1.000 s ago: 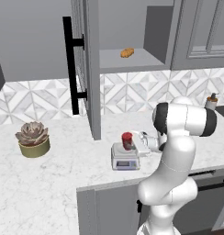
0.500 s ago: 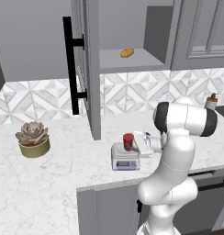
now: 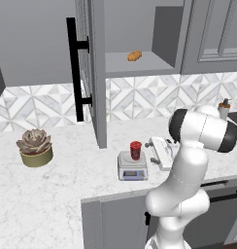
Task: Pick the yogurt and place it on the digital scale for weighing, and close the cabinet.
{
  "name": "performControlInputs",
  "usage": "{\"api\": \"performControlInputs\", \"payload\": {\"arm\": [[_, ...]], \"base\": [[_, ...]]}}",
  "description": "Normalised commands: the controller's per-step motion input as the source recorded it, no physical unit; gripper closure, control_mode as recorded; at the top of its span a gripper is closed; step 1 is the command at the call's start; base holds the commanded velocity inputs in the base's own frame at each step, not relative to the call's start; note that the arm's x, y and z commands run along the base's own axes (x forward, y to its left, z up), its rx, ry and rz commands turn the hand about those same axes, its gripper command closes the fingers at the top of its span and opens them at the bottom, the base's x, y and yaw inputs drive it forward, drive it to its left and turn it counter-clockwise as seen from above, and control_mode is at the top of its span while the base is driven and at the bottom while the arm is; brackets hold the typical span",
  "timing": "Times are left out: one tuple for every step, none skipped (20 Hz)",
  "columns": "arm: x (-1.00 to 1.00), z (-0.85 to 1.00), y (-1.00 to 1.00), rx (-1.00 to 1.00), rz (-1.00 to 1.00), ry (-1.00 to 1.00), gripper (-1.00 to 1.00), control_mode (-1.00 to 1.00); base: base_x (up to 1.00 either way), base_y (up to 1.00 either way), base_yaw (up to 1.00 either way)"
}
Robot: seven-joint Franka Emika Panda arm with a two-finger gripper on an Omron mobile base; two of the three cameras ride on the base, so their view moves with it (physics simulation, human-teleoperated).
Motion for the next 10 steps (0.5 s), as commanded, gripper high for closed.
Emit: {"api": "performControlInputs", "payload": {"arm": [[-1.00,1.00,0.00,-0.06,-0.10,-0.24,-1.00,-1.00],[-0.99,1.00,-0.04,-0.06,-0.12,-0.25,-1.00,-1.00],[-0.99,1.00,-0.02,-0.06,-0.13,-0.23,-1.00,-1.00],[-0.83,1.00,-0.04,-0.03,-0.15,-0.15,-1.00,-1.00],[-0.86,1.00,0.00,-0.06,-0.15,-0.13,-1.00,-1.00],[-0.81,1.00,-0.05,-0.05,-0.16,-0.05,-1.00,-1.00],[-0.91,1.00,0.00,-0.06,-0.18,-0.01,-1.00,-1.00],[-0.87,1.00,0.00,-0.04,-0.19,0.00,-1.00,-1.00],[-0.81,1.00,0.00,-0.03,-0.16,0.00,-1.00,-1.00],[-0.89,1.00,0.00,-0.07,-0.16,0.00,-1.00,-1.00]], "base": [[0.00,0.00,0.00],[0.00,0.00,0.00],[0.00,0.00,0.00],[0.00,0.00,0.00],[0.00,0.00,0.00],[0.00,0.00,0.00],[0.00,0.00,0.00],[0.00,0.00,0.00],[0.00,0.00,0.00],[0.00,0.00,0.00]]}}
